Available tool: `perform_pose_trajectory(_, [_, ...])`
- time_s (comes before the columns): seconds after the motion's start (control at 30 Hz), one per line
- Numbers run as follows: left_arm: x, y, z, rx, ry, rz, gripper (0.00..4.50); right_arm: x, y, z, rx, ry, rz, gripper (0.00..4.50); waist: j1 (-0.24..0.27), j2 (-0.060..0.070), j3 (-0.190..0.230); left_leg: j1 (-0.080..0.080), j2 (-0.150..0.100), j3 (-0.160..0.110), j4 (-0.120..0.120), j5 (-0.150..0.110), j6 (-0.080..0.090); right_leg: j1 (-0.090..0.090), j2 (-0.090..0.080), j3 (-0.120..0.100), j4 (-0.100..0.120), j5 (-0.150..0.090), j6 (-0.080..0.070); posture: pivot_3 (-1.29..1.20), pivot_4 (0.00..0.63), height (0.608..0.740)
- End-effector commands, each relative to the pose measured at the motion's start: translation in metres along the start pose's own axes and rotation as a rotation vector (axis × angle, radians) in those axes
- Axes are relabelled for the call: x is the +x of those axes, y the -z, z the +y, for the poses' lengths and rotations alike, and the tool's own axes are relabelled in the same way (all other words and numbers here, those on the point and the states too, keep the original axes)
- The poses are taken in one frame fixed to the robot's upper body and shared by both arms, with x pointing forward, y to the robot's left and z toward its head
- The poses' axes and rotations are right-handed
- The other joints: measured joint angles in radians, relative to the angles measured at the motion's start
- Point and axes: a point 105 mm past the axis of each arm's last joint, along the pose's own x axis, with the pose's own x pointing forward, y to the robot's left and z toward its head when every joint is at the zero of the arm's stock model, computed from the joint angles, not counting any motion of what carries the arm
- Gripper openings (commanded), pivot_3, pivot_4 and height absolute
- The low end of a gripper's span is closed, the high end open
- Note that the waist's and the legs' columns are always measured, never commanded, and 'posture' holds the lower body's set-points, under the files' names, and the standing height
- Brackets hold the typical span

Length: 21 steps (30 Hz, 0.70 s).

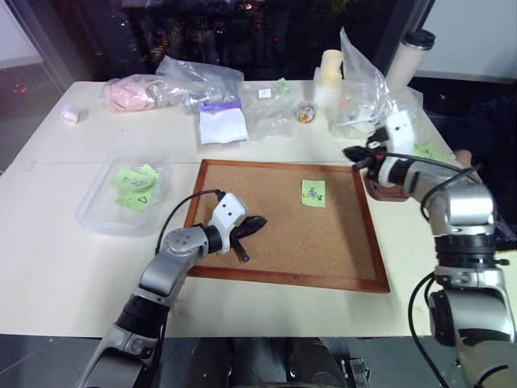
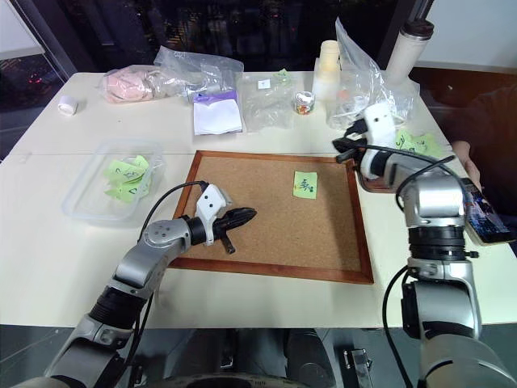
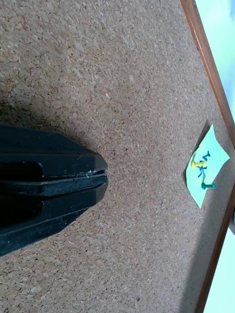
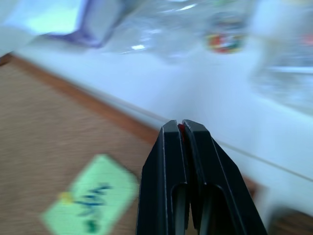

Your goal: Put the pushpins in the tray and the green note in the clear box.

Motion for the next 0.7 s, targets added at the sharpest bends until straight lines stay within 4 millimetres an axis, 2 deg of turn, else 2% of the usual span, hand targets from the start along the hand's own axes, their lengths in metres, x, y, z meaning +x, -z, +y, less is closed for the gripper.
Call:
perform_pose_trajectory(0.03, [0.0, 0.019, 0.001, -0.033, -0.015, 0.073, 0.0, -0.01, 0.003, -0.026, 0.008, 0.105, -0.013, 0.06, -0.002, 0.0, 0.0, 0.0, 0.0, 0.0, 0.0, 0.0, 0.0, 0.0, 0.0, 0.0, 0.0, 0.0, 0.0, 0.0, 0.15, 0.74])
perform_pose_trajectory(0.13, [0.0, 0.018, 0.0, -0.028, -0.007, 0.07, 0.0, -0.015, 0.028, -0.05, 0.076, 0.195, 0.035, 0.06, -0.002, 0.0, 0.0, 0.005, 0.0, 0.0, 0.0, 0.0, 0.0, 0.004, 0.0, 0.0, 0.0, 0.0, 0.0, 0.0, 0.15, 0.74])
perform_pose_trajectory(0.4, [-0.002, 0.015, -0.001, -0.016, -0.001, 0.069, 0.0, -0.017, 0.061, -0.067, 0.138, 0.25, 0.094, 0.06, -0.004, 0.0, 0.0, 0.009, 0.0, 0.002, -0.002, 0.0, 0.0, 0.008, 0.001, 0.001, -0.002, 0.0, 0.0, 0.0, 0.15, 0.74])
perform_pose_trajectory(0.5, [-0.002, 0.015, 0.0, -0.014, -0.003, 0.07, 0.0, -0.017, 0.063, -0.069, 0.149, 0.251, 0.091, 0.98, -0.005, 0.0, 0.0, 0.009, 0.0, 0.002, -0.002, 0.0, 0.0, 0.008, 0.001, 0.002, -0.002, 0.0, 0.0, 0.0, 0.15, 0.74])
perform_pose_trajectory(0.7, [-0.003, 0.016, -0.002, -0.012, 0.002, 0.075, 0.0, -0.02, 0.052, -0.073, 0.147, 0.254, 0.064, 4.07, -0.005, 0.0, 0.0, 0.009, 0.001, 0.002, -0.002, 0.0, 0.0, 0.008, 0.001, 0.002, -0.002, 0.0, 0.0, 0.0, 0.15, 0.74])
